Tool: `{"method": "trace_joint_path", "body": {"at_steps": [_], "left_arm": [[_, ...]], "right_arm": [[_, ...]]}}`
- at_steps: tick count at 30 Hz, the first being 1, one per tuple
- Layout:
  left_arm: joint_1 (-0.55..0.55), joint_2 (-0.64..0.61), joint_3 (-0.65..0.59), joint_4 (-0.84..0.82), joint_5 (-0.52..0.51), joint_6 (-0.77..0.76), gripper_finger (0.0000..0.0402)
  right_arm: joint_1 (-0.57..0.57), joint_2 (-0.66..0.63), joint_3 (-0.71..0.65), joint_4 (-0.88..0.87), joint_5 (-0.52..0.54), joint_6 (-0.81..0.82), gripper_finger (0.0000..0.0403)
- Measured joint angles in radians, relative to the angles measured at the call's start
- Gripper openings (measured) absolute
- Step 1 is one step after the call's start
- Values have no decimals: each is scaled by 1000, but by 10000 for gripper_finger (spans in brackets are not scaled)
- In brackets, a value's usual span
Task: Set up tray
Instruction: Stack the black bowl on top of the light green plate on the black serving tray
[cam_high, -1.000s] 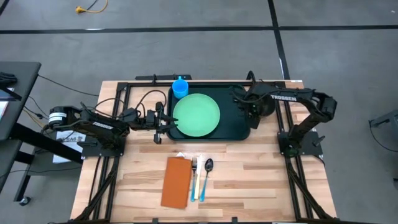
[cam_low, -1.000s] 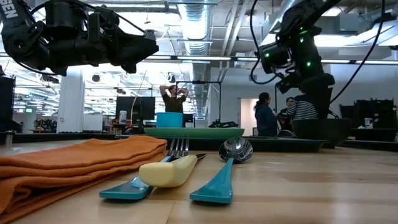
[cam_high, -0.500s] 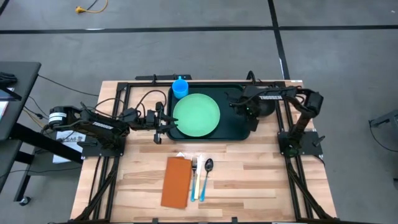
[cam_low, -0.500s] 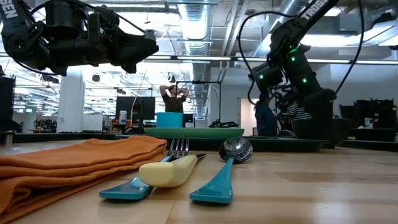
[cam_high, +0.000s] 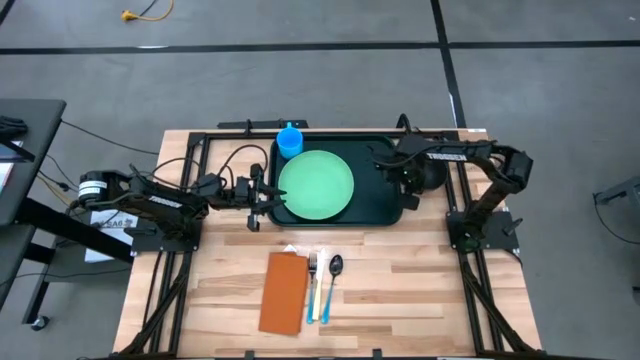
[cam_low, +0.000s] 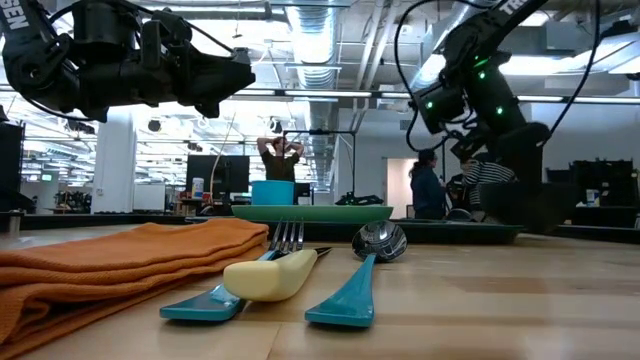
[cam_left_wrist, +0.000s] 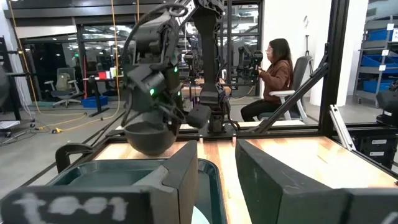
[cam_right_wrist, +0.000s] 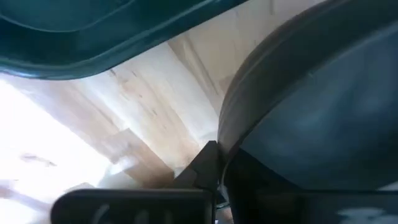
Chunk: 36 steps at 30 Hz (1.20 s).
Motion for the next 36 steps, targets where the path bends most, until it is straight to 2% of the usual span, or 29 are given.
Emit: {"method": "trace_joint_path", "body": {"at_steps": [10, 22, 28, 36], "left_arm": [[0, 0, 0, 1, 0, 0, 98], [0, 0, 0, 2, 0, 0, 98], [0, -1, 0, -22, 9, -5, 98], [0, -51, 0, -120, 8, -19, 98]], "right_arm": [[56, -135, 64, -103, -4, 86, 4], [194, -143, 388, -43, -51, 93, 1], [246, 9, 630, -72, -76, 59, 1], [312, 360, 1029, -233, -79, -126, 1]]}}
